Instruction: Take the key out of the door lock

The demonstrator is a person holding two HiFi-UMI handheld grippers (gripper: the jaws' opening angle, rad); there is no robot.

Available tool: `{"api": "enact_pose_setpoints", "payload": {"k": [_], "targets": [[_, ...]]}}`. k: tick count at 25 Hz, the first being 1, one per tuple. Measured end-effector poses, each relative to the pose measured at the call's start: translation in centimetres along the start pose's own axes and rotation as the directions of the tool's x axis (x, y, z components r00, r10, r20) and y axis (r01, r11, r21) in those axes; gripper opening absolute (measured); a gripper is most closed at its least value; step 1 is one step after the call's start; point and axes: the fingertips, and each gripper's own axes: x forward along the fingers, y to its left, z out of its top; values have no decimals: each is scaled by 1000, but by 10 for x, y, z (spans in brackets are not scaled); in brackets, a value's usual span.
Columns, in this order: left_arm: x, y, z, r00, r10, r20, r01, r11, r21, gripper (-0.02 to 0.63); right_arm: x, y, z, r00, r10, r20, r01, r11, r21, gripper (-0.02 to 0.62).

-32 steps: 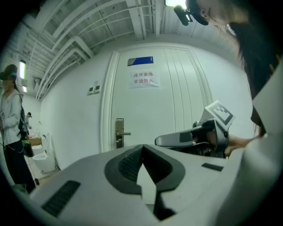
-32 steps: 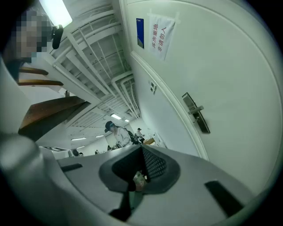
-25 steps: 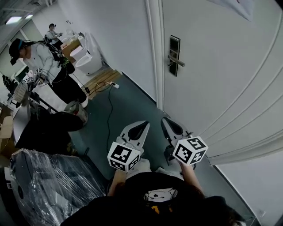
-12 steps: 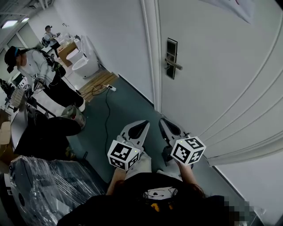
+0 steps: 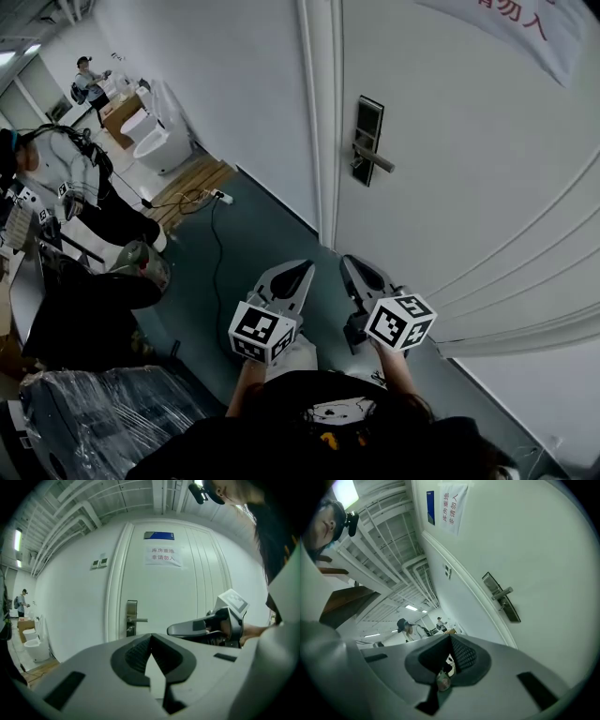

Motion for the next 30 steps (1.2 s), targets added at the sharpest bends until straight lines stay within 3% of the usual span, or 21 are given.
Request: {"api": "enact_pose_setpoints", "payload": {"k": [10,17,30], "targets": [[18,80,5,999,-43,-4,43,999,1,6,75,1,12,999,-35,36,35,999,10,3],[31,125,19,992,-124,21,124,992,10,6,119,1,20,993,-98,69,98,995,12,3],[58,158,12,958,-284,20,284,959,6,6,146,-28,22,953,-273,132,270,962,39,5]]}}
